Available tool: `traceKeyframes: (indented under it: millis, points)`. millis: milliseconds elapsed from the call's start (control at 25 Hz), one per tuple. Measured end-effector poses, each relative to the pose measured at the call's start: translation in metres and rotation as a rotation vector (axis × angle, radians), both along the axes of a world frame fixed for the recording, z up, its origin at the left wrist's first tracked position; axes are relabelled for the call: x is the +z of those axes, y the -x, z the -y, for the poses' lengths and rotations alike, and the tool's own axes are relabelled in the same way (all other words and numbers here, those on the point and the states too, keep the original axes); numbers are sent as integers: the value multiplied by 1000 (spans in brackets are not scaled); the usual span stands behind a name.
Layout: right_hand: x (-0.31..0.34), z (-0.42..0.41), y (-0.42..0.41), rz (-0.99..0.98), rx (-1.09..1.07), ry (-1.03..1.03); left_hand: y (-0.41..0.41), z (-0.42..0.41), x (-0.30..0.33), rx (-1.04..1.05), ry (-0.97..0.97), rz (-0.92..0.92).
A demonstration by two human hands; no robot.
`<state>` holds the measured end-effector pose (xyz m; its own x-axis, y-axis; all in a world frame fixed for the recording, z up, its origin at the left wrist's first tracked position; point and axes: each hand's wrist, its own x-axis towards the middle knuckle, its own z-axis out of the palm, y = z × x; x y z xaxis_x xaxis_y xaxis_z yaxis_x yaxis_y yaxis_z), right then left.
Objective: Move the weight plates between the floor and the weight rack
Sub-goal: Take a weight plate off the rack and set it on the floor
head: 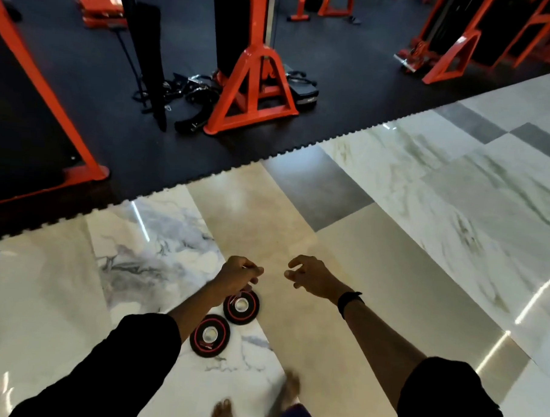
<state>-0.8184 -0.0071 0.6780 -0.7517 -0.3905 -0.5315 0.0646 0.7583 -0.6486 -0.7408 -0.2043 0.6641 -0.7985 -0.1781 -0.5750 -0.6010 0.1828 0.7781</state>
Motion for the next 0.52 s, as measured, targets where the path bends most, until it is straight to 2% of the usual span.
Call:
traceKeyframes:
  millis: [160,520]
  points:
    - [-32,15,58,75,62,6,47,14,-26,49,20,73]
    - [-88,26,176,215,29,63,149,13,-63,108,91,266]
